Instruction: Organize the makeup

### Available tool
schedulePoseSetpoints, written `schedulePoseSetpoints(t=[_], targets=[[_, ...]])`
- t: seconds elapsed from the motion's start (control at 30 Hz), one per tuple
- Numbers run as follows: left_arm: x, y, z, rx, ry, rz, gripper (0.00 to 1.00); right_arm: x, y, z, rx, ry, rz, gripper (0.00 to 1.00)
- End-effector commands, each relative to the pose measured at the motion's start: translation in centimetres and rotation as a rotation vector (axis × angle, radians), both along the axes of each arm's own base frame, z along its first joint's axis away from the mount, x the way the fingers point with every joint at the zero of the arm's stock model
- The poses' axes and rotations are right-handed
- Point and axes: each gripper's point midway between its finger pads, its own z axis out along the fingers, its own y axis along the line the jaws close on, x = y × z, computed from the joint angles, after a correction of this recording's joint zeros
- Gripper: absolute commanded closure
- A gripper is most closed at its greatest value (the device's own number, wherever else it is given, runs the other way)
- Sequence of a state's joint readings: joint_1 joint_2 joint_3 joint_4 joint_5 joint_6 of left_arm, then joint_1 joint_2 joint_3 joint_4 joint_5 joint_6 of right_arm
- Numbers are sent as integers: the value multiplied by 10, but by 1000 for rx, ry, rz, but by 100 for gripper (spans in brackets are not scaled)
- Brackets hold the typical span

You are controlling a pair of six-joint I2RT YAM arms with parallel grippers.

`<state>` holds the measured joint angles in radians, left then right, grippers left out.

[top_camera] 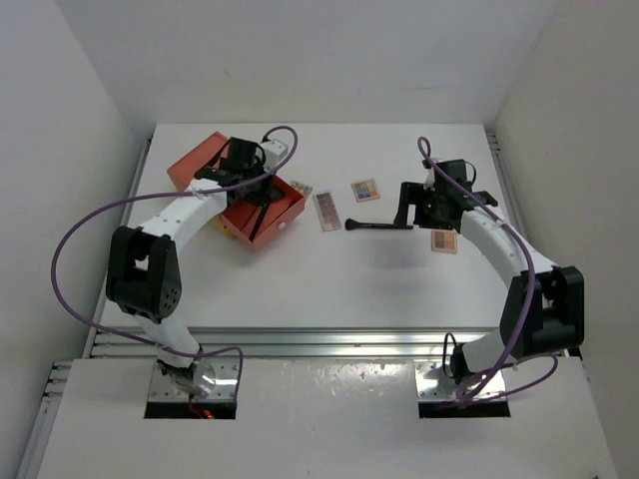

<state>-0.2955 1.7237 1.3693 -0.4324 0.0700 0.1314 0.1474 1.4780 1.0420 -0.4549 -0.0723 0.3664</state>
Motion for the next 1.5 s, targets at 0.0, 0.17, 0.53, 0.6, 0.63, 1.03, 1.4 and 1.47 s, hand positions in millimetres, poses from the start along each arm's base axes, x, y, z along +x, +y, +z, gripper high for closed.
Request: schedulePoseSetpoints(t=[0.0, 0.17, 0.53, 0.6, 0.63, 1.03, 1.4, 1.47], targets=[[7, -6, 43, -59, -117, -26, 83, 16, -1, 18, -25, -60, 4, 13], [24, -10, 80, -58, -212, -50, 42, 23, 2, 28, -32, -57, 30, 10], [14, -158, 145, -169, -386, -621, 20, 4, -10, 47, -21, -62, 39, 4], [16, -215, 112, -223, -256, -744, 20, -12, -26, 49, 4, -34, -35, 4], [20, -230, 99, -231, -226, -752, 20, -16, -34, 49, 3, -27, -64, 4], [22, -321, -51, -175, -66, -744, 16, -99, -86, 47, -146, -13, -181, 2], [9, -309, -111, -122, 46, -758, 25, -116, -94, 46, -205, -7, -152, 1], [-11, -305, -121, -139, 132, -790, 26, -113, -94, 48, -208, -14, -148, 1]])
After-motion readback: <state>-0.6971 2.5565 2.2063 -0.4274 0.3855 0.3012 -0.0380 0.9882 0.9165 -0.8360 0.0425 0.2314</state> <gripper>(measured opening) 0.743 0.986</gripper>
